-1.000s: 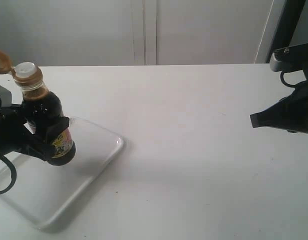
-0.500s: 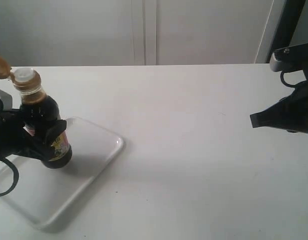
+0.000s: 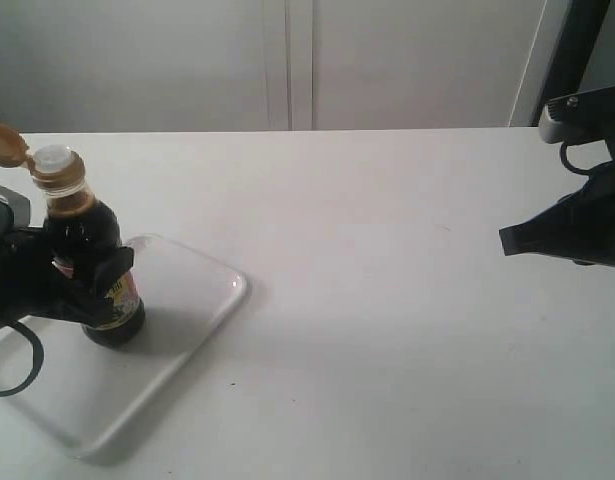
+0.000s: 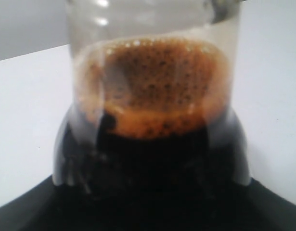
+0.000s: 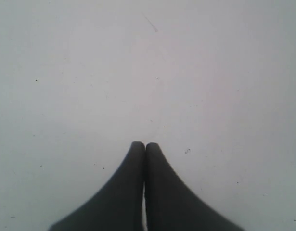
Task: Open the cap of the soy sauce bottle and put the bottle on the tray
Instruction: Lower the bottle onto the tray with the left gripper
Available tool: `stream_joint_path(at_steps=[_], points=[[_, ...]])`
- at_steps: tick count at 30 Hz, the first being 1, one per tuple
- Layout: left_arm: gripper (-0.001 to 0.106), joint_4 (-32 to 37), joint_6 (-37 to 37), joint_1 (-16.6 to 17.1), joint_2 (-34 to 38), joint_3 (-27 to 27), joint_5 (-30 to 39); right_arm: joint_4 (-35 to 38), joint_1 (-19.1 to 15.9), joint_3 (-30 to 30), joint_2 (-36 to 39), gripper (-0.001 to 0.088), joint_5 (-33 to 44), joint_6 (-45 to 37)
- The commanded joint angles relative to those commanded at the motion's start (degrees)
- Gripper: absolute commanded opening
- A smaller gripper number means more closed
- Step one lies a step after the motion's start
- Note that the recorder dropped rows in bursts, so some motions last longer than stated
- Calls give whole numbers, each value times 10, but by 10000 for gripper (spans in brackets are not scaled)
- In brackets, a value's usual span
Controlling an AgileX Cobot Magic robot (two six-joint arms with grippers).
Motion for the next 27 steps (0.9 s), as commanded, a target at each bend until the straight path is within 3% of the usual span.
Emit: stream_joint_path(at_steps=[6, 8, 14, 17, 21, 27], points=[[38, 1, -1, 0, -2, 0, -6, 2, 0, 0, 0, 0, 0, 0], [162, 1, -1, 0, -2, 0, -23, 2, 0, 0, 0, 0, 0, 0], [684, 1, -25, 0, -2, 0, -16, 2, 0, 0, 0, 0, 0, 0], [834, 1, -27, 0, -2, 0, -15, 2, 0, 0, 0, 0, 0, 0], [918, 1, -27, 0, -2, 0, -5, 2, 0, 0, 0, 0, 0, 0], [931, 6, -38, 0, -2, 0, 9, 2, 0, 0, 0, 0, 0, 0]])
